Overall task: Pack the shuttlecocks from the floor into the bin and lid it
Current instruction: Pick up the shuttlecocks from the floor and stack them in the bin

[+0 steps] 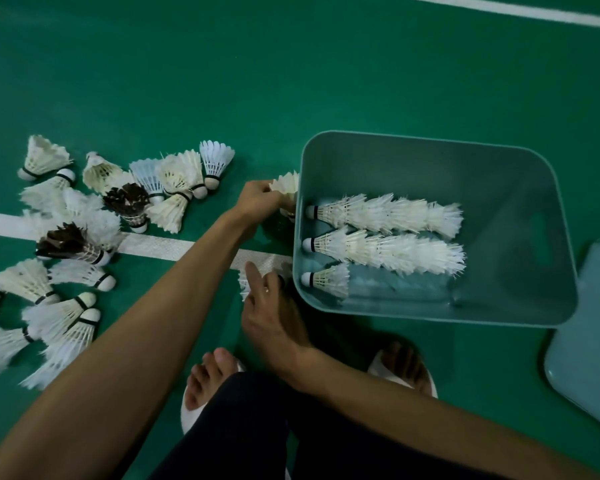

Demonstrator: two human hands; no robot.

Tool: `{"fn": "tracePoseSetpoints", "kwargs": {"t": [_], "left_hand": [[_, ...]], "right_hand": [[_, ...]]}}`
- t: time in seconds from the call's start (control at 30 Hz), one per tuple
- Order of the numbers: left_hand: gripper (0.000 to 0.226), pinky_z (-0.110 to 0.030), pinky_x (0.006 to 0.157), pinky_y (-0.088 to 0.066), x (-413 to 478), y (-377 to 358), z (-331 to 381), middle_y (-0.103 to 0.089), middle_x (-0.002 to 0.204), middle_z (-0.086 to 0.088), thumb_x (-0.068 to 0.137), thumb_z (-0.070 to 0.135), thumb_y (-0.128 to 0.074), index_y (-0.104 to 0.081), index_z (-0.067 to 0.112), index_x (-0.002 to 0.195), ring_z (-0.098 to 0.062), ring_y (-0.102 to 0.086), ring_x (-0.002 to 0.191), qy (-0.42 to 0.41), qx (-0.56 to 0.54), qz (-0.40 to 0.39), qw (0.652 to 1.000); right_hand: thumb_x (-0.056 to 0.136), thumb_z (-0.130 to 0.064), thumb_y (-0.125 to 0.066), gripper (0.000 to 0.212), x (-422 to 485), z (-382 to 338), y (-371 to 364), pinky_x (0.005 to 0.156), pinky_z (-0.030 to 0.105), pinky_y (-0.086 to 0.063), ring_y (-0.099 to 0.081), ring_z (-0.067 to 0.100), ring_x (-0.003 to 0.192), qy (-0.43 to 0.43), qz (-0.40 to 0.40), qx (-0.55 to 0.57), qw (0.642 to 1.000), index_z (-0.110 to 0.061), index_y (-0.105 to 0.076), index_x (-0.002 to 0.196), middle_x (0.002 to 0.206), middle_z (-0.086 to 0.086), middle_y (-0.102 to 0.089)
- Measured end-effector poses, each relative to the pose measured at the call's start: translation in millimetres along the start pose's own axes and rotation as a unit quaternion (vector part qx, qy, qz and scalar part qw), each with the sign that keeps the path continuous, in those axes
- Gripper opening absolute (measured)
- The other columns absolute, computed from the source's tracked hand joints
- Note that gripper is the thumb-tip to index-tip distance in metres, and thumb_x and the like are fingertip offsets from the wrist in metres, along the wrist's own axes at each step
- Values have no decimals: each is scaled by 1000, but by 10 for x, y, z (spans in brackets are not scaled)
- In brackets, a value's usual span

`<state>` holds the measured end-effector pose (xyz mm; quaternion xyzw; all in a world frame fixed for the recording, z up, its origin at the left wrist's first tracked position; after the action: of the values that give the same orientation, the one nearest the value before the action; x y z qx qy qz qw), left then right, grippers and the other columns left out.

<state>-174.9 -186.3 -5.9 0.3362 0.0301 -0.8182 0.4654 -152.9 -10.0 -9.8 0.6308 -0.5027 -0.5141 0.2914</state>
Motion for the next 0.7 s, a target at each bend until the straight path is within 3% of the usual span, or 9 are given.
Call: {"fn": "tracePoseSetpoints", "kwargs": {"t": [0.07, 0.17, 0.2, 0.27, 0.33, 0.47, 0.53, 0.6, 0.7], "left_hand": [[18, -16, 35, -39, 5, 5, -22, -61, 43, 6, 88, -2, -69, -65, 2, 71, -5, -52, 32, -1, 7, -6, 1000], [12, -17, 40, -44, 8, -25, -84, -64, 49, 5, 84, 0, -76, -70, 2, 73, -4, -57, 38, -7, 20, -23, 999], [13, -18, 43, -46, 3, -42, -106, -65, 49, 8, 83, 2, -78, -71, 5, 72, -3, -58, 41, -10, 32, -27, 999], [15, -19, 49, -48, 3, -64, -152, -65, 52, 10, 81, 7, -81, -72, 9, 69, -3, -59, 47, -25, 60, -29, 997], [15, -23, 54, -51, 2, -75, -200, -68, 57, 8, 78, 13, -84, -73, 10, 68, -4, -61, 52, -44, 66, -25, 996], [37, -35, 54, -49, -75, -86, -275, -68, 60, -3, 58, 37, -81, -70, 3, 65, -16, -55, 52, -69, 47, 18, 996], [47, -35, 51, -39, -156, -56, -305, -55, 54, -4, 49, 46, -80, -59, 5, 57, -15, -44, 51, -81, 52, 56, 994], [49, -43, 52, -48, -311, 13, -287, -55, 57, -6, 50, 41, -89, -52, 11, 57, -17, -49, 54, -77, 60, 93, 991], [51, -28, 46, -45, -556, 137, -299, -50, 49, 7, 65, 24, -95, -45, 18, 55, -8, -45, 46, -73, 53, 130, 987]], "right_hand": [[80, -9, -43, 35, -26, 24, 16, 64, 32, -51, -50, 30, 92, 27, 31, -45, 998, -8, -75, 68, 126, 18, -70], [76, -38, -62, 21, -35, 73, 125, 81, 24, -40, -55, 13, 99, -1, 56, 6, 998, -31, -81, 77, 114, -9, -76], [75, -38, -65, 20, -56, 68, 168, 83, 28, -37, -50, 14, 105, 7, 79, -4, 997, -28, -82, 77, 115, -5, -76], [82, -16, -54, 28, -80, 108, 216, 81, 37, -43, -53, 28, 105, 20, 89, -70, 993, -10, -81, 83, 133, 16, -66], [88, -5, -35, 43, -54, 199, 150, 78, 41, -48, -59, 34, 98, -12, 137, -23, 990, 0, -73, 108, 135, 18, -59], [92, -18, -8, 60, -10, 250, -66, 89, 51, -43, -51, 37, 110, 13, 80, -10, 997, -2, -56, 123, 130, 17, -53], [105, -14, -24, 41, -24, 229, 119, 97, 35, -34, -47, 35, 122, 59, 71, -30, 995, -2, -49, 134, 135, 18, -50], [106, -8, -38, 35, -83, 230, 280, 94, 27, -29, -43, 33, 129, 66, 52, 14, 996, 2, -47, 139, 141, 20, -46], [98, -2, -48, 27, -309, 130, 374, 89, 38, -40, -49, 38, 117, 65, 54, 57, 995, 3, -61, 121, 127, 21, -50]]}}
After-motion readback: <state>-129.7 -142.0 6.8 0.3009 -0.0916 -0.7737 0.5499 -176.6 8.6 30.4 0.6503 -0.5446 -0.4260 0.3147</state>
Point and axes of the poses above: each hand's wrist, its own x-axis towards the middle knuckle, its own y-axis out of the back of the hand, z = x × y, the point moved 2 cm from there along x, towards the middle knuckle
